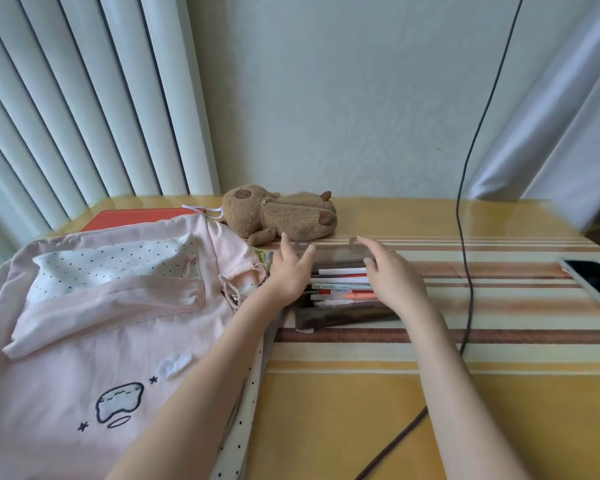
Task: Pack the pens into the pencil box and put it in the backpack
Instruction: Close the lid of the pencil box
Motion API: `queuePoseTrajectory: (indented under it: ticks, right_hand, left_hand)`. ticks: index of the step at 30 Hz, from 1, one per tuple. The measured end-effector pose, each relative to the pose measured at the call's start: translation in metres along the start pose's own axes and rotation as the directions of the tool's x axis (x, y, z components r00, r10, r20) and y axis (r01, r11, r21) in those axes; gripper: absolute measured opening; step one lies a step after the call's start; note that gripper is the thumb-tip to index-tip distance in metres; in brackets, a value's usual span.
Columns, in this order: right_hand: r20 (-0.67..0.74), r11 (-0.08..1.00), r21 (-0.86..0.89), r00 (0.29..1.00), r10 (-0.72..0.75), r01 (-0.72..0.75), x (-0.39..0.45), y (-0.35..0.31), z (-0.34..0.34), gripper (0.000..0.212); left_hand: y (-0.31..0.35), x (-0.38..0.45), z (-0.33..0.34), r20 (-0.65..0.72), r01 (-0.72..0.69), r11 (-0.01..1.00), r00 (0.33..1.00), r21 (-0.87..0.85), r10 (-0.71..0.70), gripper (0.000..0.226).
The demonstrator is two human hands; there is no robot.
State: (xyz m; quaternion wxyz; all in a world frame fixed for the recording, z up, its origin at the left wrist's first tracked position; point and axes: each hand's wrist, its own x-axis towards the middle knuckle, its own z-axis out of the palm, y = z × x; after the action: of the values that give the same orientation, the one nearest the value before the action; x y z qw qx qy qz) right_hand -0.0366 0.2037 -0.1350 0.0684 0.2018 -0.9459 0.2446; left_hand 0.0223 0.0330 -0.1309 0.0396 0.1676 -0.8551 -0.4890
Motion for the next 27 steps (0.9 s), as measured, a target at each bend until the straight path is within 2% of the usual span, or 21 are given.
queuePoseTrajectory:
  ticks: [2, 4, 7, 8, 10, 12, 15, 17, 18, 19, 20, 21, 22, 23, 24, 27]
  right_hand:
    - [0.043, 1.0, -0.017, 0.999, -0.016, 0.017, 0.002, -0.002, -0.003, 0.047]
    - [0.143, 0.999, 0.043, 0.99, 0.016, -0.022, 0.005, 0.0, -0.009, 0.051]
    - [0.177, 0.984, 0.165, 0.983, 0.044, -0.073, 0.002, 0.0, -0.016, 0.052]
    - [0.137, 0.985, 0.165, 0.99, 0.024, -0.047, -0.002, -0.002, -0.016, 0.051]
    - [0.092, 0.998, 0.056, 0.995, -0.042, 0.037, -0.007, -0.005, -0.01, 0.054]
    - [0.171, 0.996, -0.047, 0.983, -0.065, 0.074, -0.004, -0.007, -0.006, 0.062]
    - [0.271, 0.998, -0.067, 0.962, 0.016, 0.002, 0.007, -0.004, -0.004, 0.072]
    - [0.172, 1.0, -0.011, 0.985, 0.027, -0.025, 0.008, -0.003, -0.003, 0.079]
    - [0.075, 0.999, 0.04, 0.997, 0.031, -0.034, 0.006, -0.003, 0.0, 0.079]
    - [-0.021, 0.99, 0.13, 0.998, 0.054, -0.051, 0.004, -0.005, 0.001, 0.077]
    - [-0.091, 0.962, 0.259, 0.99, 0.112, -0.085, 0.004, -0.008, 0.0, 0.073]
    - [-0.125, 0.91, 0.394, 0.974, 0.188, -0.125, 0.003, -0.01, -0.001, 0.068]
    - [-0.129, 0.857, 0.487, 0.957, 0.258, -0.165, 0.004, -0.011, -0.002, 0.064]
    - [-0.118, 0.826, 0.528, 0.946, 0.302, -0.197, 0.003, -0.013, -0.004, 0.06]
    - [-0.107, 0.81, 0.545, 0.941, 0.322, -0.215, 0.003, -0.014, -0.007, 0.057]
    - [-0.172, 0.705, 0.689, 0.908, 0.382, -0.166, -0.001, -0.017, -0.02, 0.056]
  left_hand:
    - [-0.005, -0.005, -0.003, 0.066, -0.062, 0.997, 0.996, -0.051, 0.066, 0.094]
    - [-0.011, -0.005, -0.006, 0.119, -0.082, 0.997, 0.99, 0.009, 0.08, 0.11]
    - [-0.01, -0.006, -0.006, 0.132, -0.084, 0.992, 0.989, 0.099, 0.07, 0.105]
    - [-0.011, -0.007, -0.007, 0.124, -0.094, 0.993, 0.989, 0.076, 0.084, 0.101]
    - [-0.014, -0.008, -0.006, 0.113, -0.099, 0.993, 0.988, -0.057, 0.105, 0.098]
    - [-0.017, -0.008, -0.007, 0.127, -0.108, 0.989, 0.984, -0.106, 0.121, 0.108]
    - [-0.019, -0.008, -0.006, 0.132, -0.143, 0.987, 0.979, -0.072, 0.152, 0.117]
    - [-0.017, -0.009, -0.004, 0.09, -0.114, 0.962, 0.986, -0.249, 0.14, 0.113]
    - [-0.014, -0.009, -0.006, 0.058, -0.067, 0.904, 0.993, -0.422, 0.101, 0.106]
    - [-0.012, -0.008, -0.01, 0.036, -0.016, 0.792, 0.998, -0.611, 0.048, 0.092]
    - [-0.011, -0.005, -0.015, 0.047, 0.027, 0.634, 0.999, -0.773, 0.015, 0.073]
    - [-0.012, -0.002, -0.021, 0.085, 0.072, 0.474, 0.996, -0.878, 0.007, 0.054]
    - [-0.013, 0.0, -0.026, 0.119, 0.108, 0.346, 0.993, -0.932, 0.01, 0.047]
    - [-0.015, 0.002, -0.029, 0.13, 0.12, 0.271, 0.991, -0.955, 0.019, 0.047]
    - [-0.018, 0.004, -0.031, 0.116, 0.103, 0.262, 0.993, -0.96, 0.033, 0.049]
    - [-0.018, 0.005, -0.028, 0.062, 0.021, 0.41, 0.994, -0.912, 0.088, 0.044]
